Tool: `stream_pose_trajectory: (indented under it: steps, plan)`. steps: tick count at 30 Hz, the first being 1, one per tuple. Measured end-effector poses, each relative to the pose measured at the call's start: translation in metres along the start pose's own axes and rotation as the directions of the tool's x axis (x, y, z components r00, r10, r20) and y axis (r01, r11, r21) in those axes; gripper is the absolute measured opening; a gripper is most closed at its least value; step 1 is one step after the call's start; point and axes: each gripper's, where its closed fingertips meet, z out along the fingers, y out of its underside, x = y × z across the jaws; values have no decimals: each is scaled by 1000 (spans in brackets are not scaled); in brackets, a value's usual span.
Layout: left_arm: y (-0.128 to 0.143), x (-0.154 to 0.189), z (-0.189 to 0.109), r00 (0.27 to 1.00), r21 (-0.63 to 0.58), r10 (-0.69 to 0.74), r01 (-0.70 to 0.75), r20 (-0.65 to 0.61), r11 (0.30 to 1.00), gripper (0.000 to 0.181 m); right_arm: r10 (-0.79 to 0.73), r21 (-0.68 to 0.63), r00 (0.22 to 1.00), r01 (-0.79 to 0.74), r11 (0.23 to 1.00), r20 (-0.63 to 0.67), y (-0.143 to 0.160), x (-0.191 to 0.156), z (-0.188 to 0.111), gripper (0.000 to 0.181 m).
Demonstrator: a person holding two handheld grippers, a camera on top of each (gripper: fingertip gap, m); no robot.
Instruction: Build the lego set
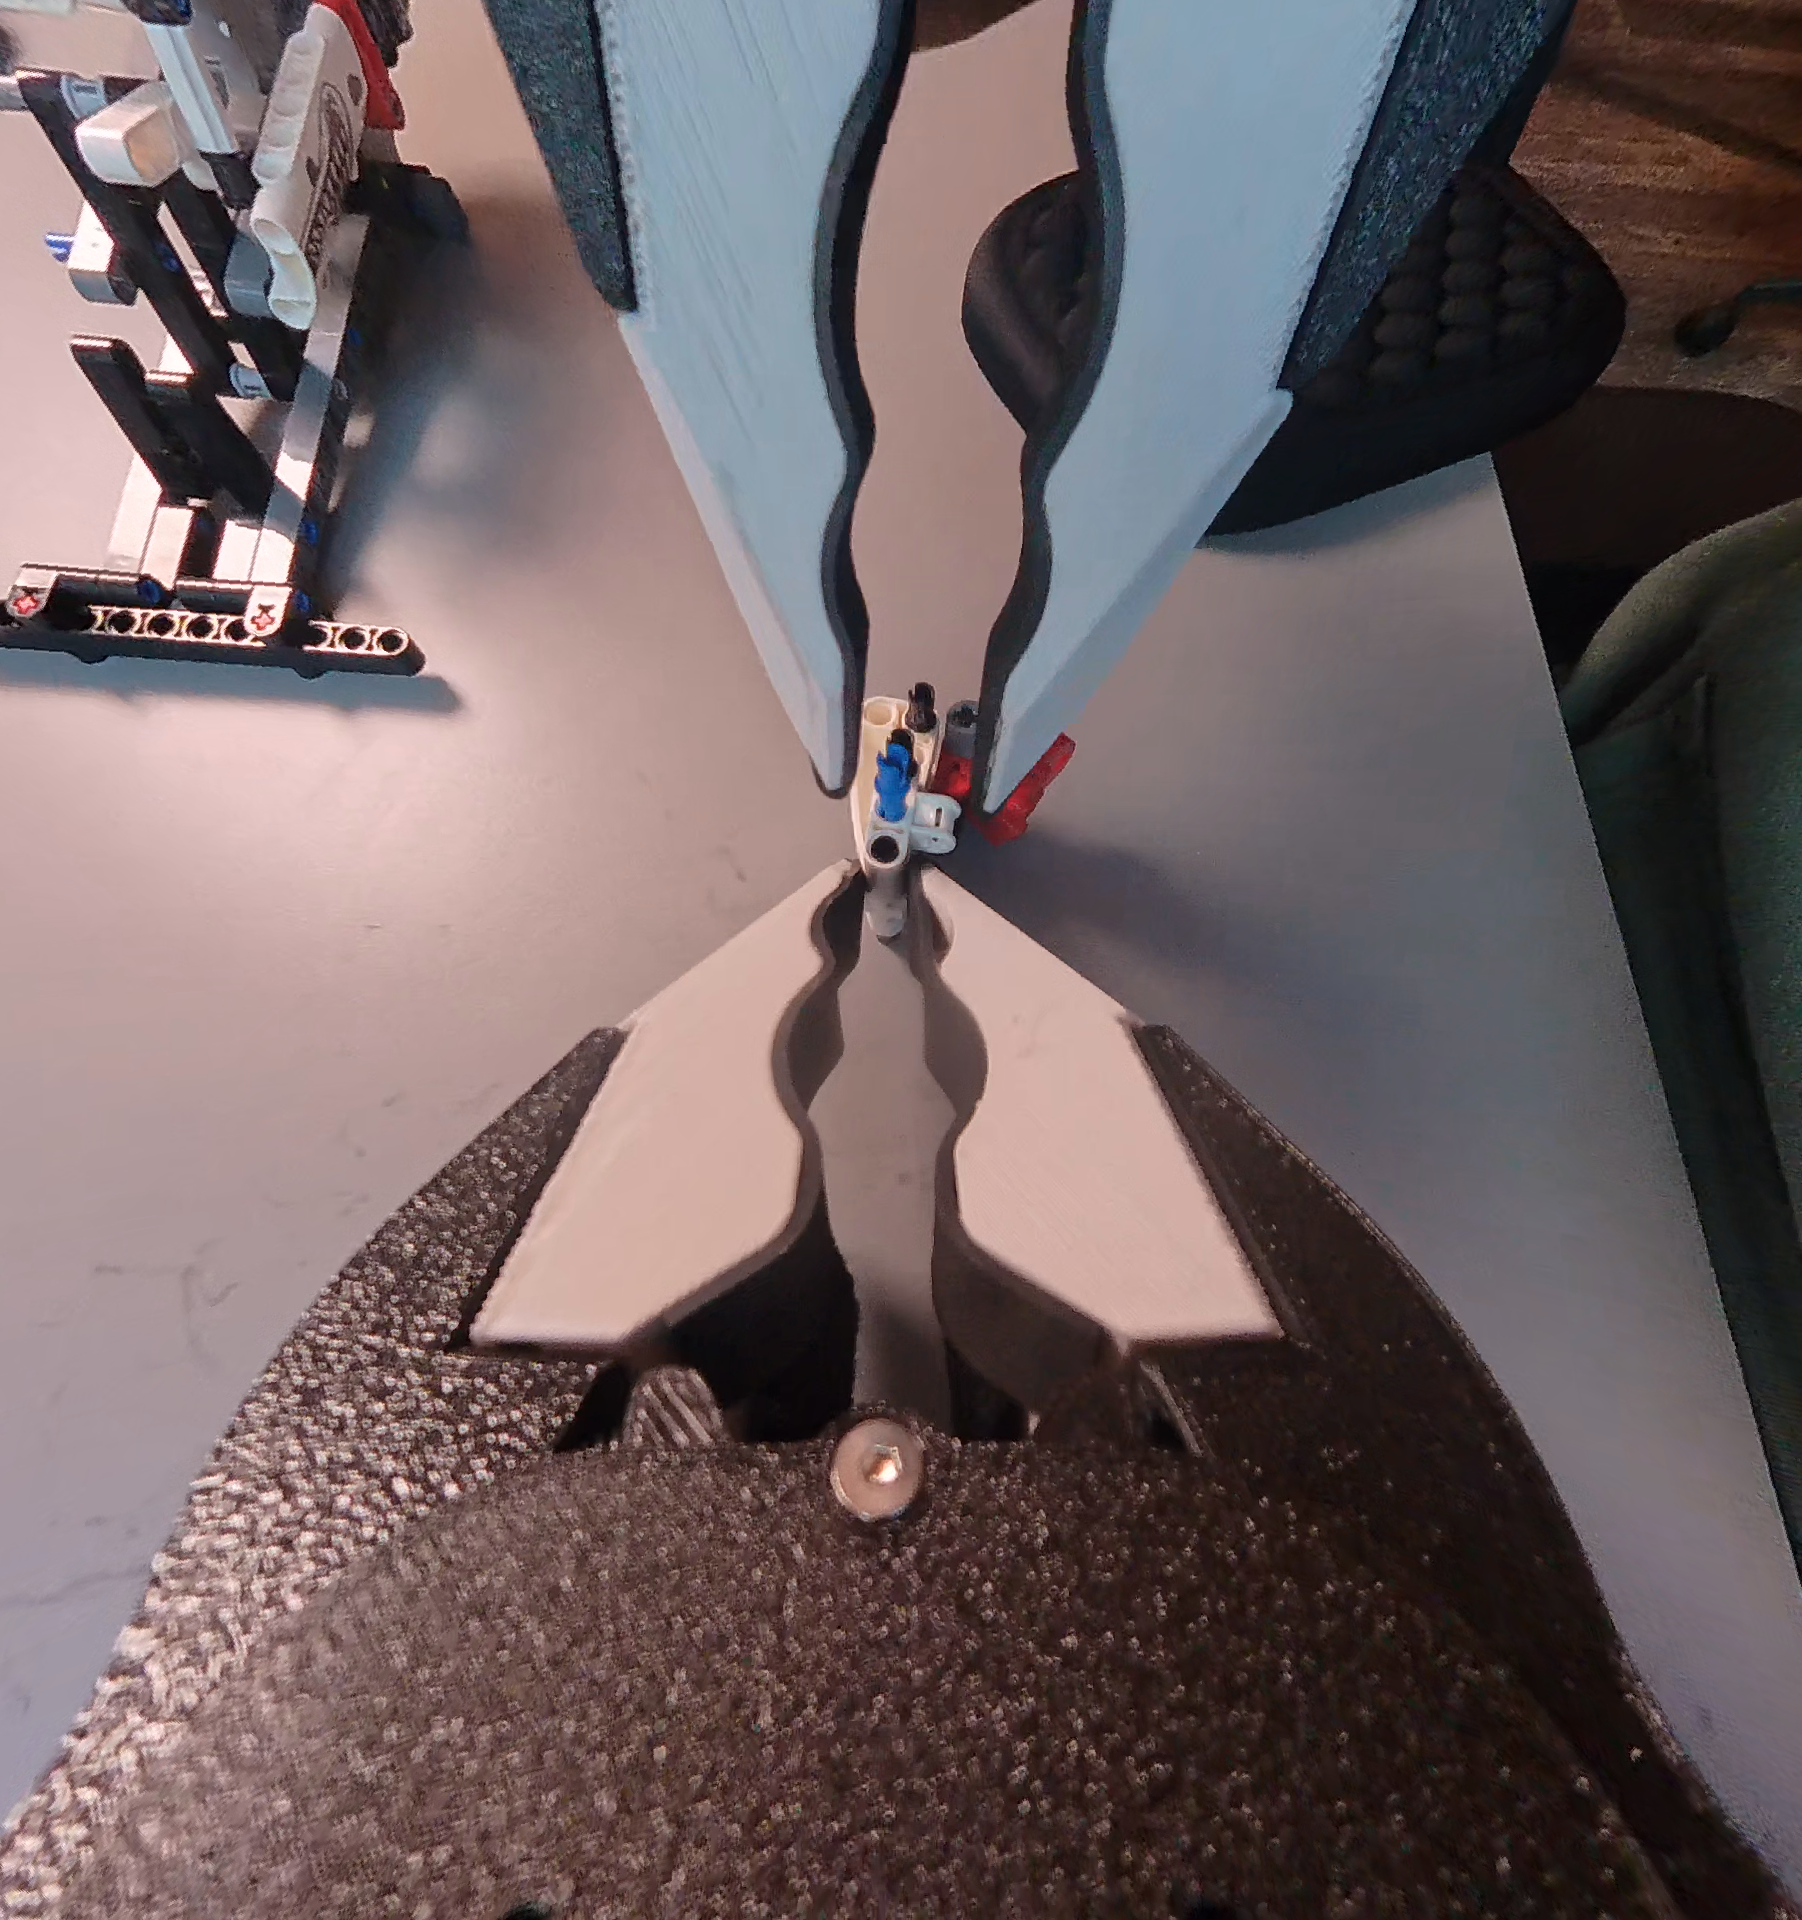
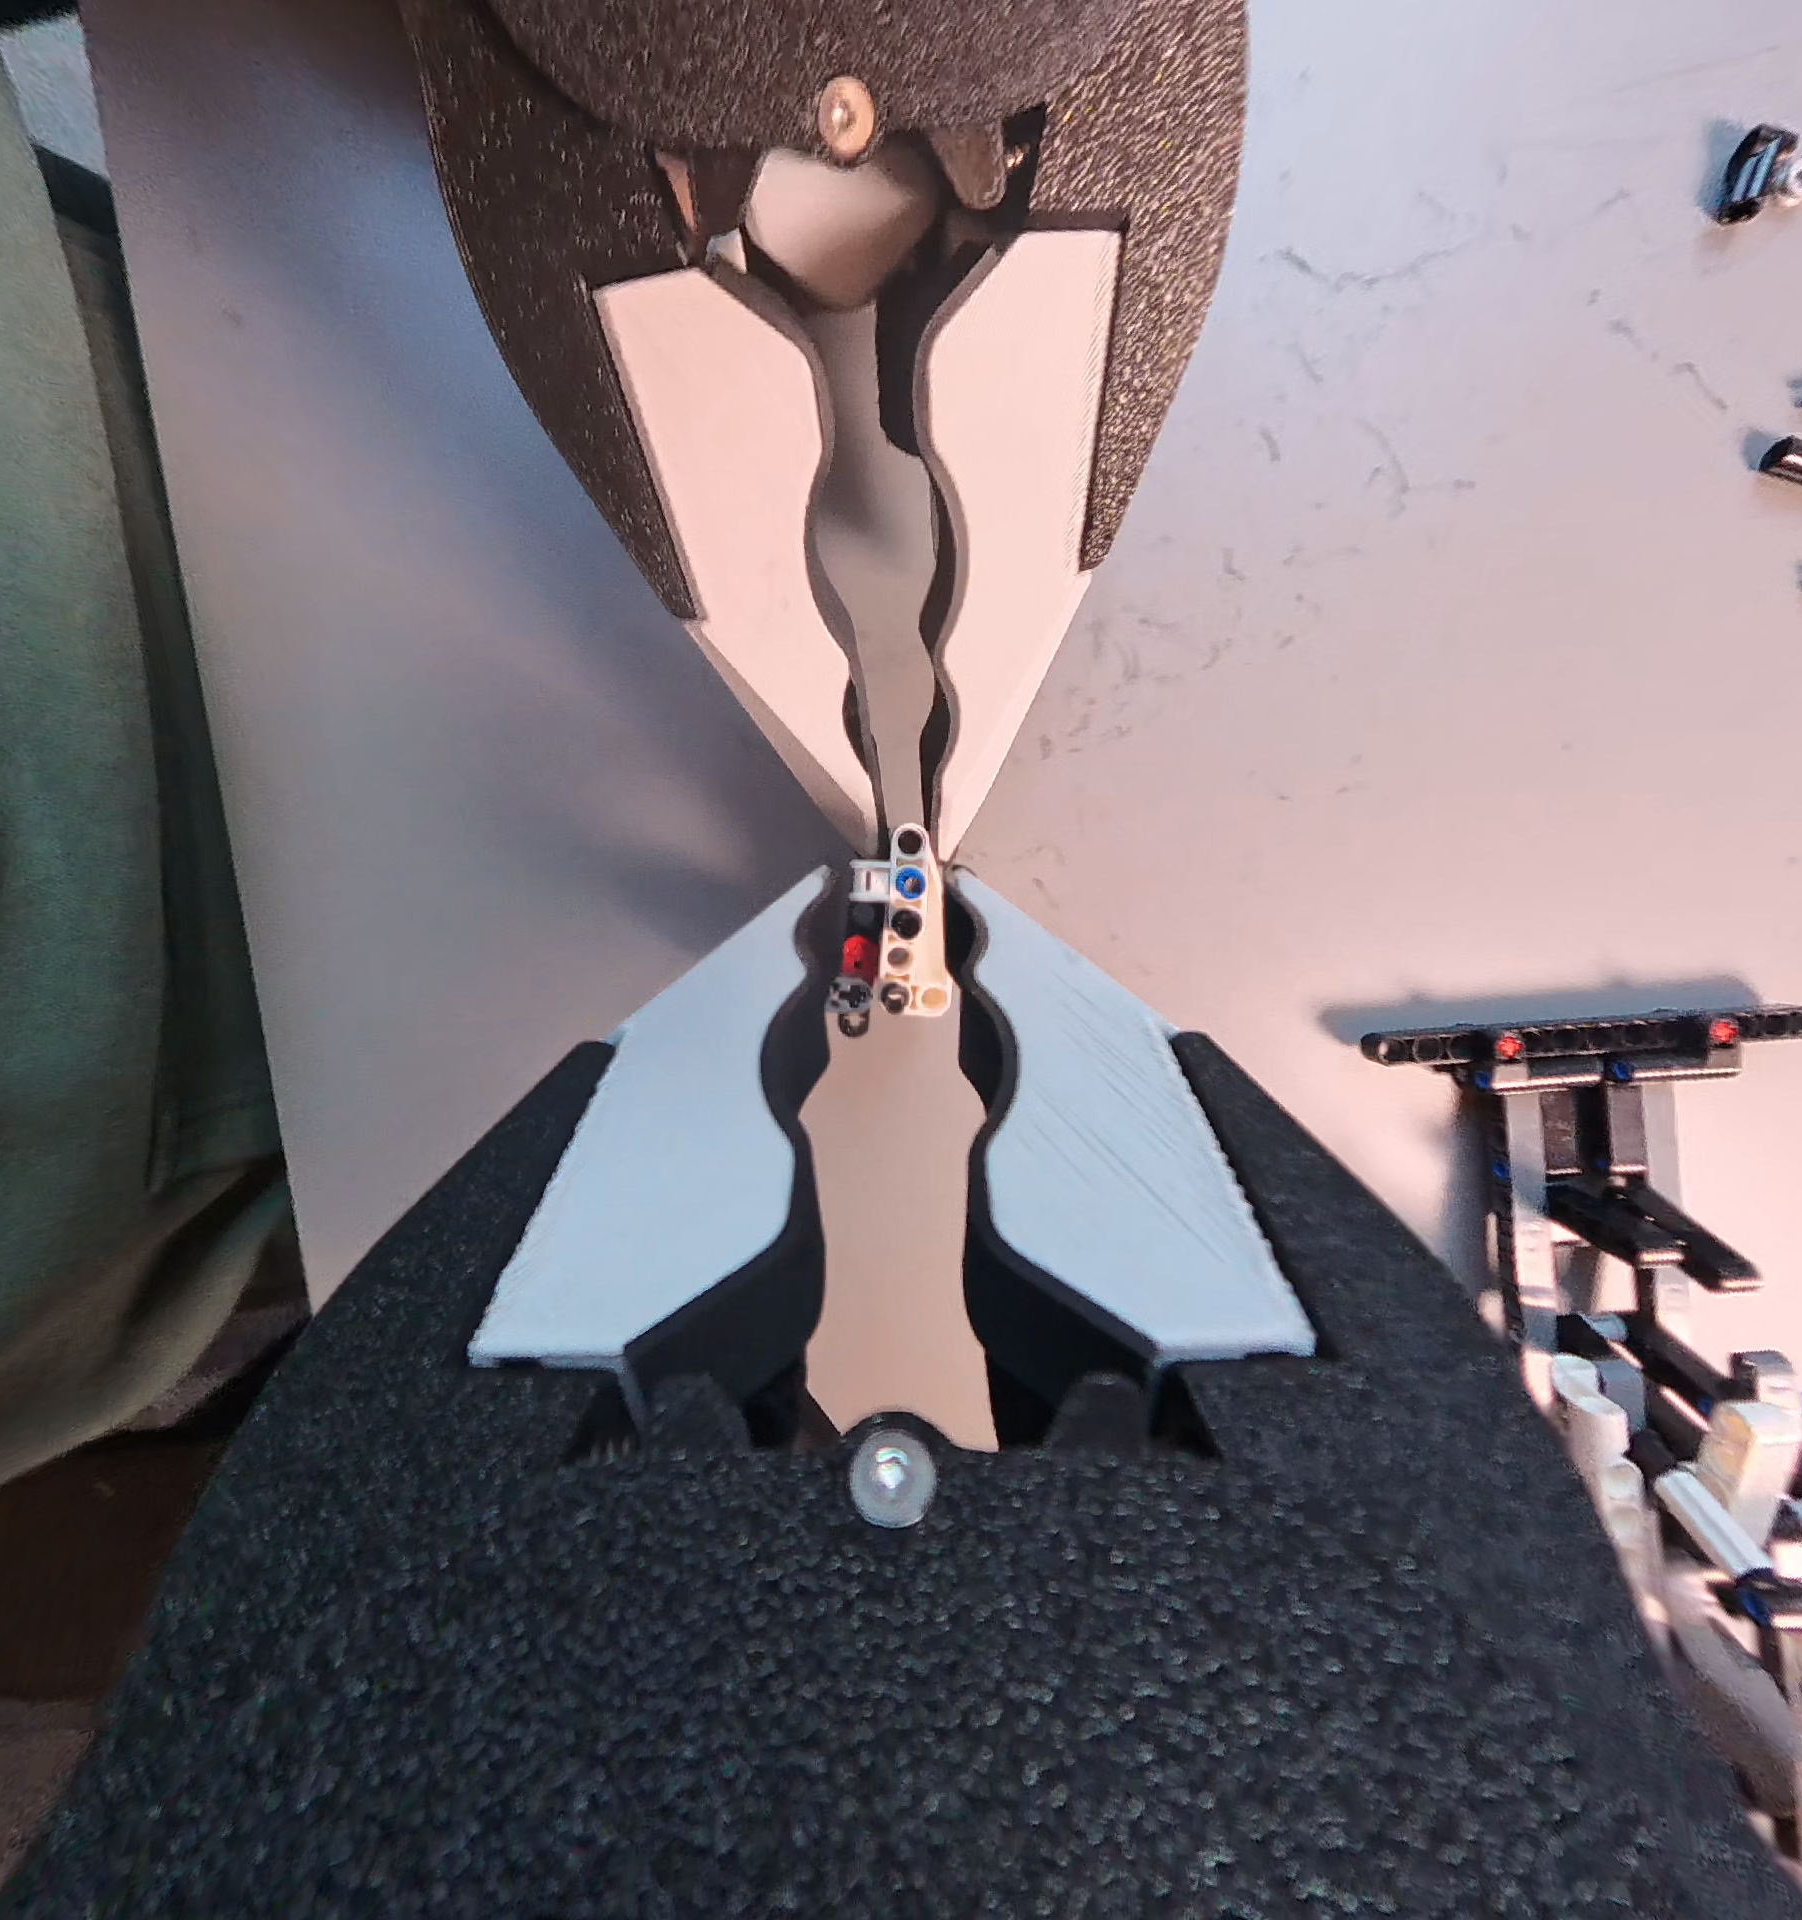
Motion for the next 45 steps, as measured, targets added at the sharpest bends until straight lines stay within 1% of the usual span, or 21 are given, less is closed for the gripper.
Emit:
stream_pose_trajectory:
  steps: [2,4,7,11,15,21,25,26,28,30,33,37,39,40,42,45]
  plan:
    - [0,0,0,1000,-1,2,-2,-1,1000,8,-27,-22,1000,27,999,-3,2,0,1,12]
    - [0,0,0,1000,-4,13,-13,6,1000,8,-18,-26,1000,18,999,2,1,1,1,8]
    - [0,-1,0,1000,-3,9,-9,8,1000,8,-7,-18,1000,7,1000,11,-4,2,-3,11]
    - [0,-2,0,1000,-2,2,-2,7,1000,8,-56,-70,998,54,996,-13,0,5,-1,5]
    - [0,-1,0,1000,0,-2,2,0,1000,8,-71,-88,997,71,994,13,1,2,-1,4]
    - [0,-1,0,1000,4,-5,5,1,1000,8,-197,-234,980,197,952,26,3,2,-1,3]
    - [0,0,0,1000,5,-9,9,2,1000,7,-239,-276,970,241,930,43,2,1,0,2]
    - [1,0,0,1000,8,-13,13,-1,1000,7,-240,-266,970,242,933,42,1,1,3,0]
    - [0,1,-1,999,19,-44,45,-23,999,7,-220,-263,974,226,938,54,5,-1,5,2]
    - [0,1,0,999,15,-34,34,-13,999,7,-224,-262,973,229,938,46,5,-1,5,2]
    - [0,1,0,998,18,-51,52,-28,999,8,-173,-239,984,177,955,37,5,0,5,3]
    - [0,-1,0,998,14,-50,51,-22,999,8,-93,-127,996,91,988,-10,3,4,4,4]
    - [0,-1,0,998,16,-60,61,-30,998,8,-75,-85,997,73,994,-23,1,3,2,10]
    - [0,-1,0,998,16,-63,64,-31,998,8,-58,-72,998,56,996,-21,0,2,1,8]
    - [0,-1,0,997,17,-64,65,-33,998,8,-59,-72,998,56,996,-36,0,4,2,4]
    - [0,0,0,998,14,-60,61,-30,998,8,-55,-88,998,52,995,-26,0,3,1,4]
